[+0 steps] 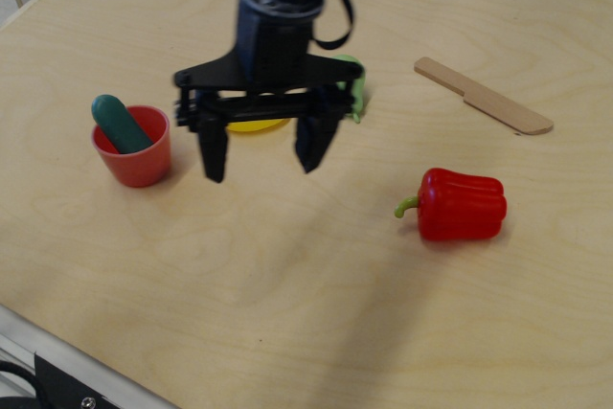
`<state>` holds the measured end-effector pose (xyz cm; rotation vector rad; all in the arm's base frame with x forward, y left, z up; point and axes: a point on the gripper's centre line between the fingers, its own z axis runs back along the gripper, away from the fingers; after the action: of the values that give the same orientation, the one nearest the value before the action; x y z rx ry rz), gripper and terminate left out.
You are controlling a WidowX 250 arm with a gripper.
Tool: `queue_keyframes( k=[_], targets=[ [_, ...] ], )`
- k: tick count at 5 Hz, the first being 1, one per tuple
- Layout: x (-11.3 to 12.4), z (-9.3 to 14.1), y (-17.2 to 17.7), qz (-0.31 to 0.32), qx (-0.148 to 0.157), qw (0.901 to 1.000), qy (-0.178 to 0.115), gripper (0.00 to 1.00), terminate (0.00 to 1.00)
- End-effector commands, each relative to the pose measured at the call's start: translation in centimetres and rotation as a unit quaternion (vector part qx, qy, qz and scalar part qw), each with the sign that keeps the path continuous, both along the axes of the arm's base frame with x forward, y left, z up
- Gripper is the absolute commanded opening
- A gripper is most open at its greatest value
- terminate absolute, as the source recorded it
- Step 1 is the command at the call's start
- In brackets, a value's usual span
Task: Take cucumber out of cup
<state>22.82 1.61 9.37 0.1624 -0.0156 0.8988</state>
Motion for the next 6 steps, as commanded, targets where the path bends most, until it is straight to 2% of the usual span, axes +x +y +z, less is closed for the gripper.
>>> queue_keyframes(
  k=[1, 2, 3, 4, 6],
  targets=[
    [-1.4, -0.3, 4.8, 0.153, 0.012, 0.9872, -0.046, 1.0, 0.0],
    [-1.4, 0.3, 7.2, 0.174, 0.027, 0.9818, -0.071, 1.0, 0.0],
    [-1.4, 0.9, 9.0, 0.197, 0.046, 0.9758, -0.083, 1.0, 0.0],
    [-1.0, 0.4, 10.9, 0.217, 0.045, 0.9704, -0.095, 1.0, 0.0],
    [1.2, -0.9, 13.5, 0.232, 0.049, 0.9657, -0.105, 1.0, 0.0]
  ],
)
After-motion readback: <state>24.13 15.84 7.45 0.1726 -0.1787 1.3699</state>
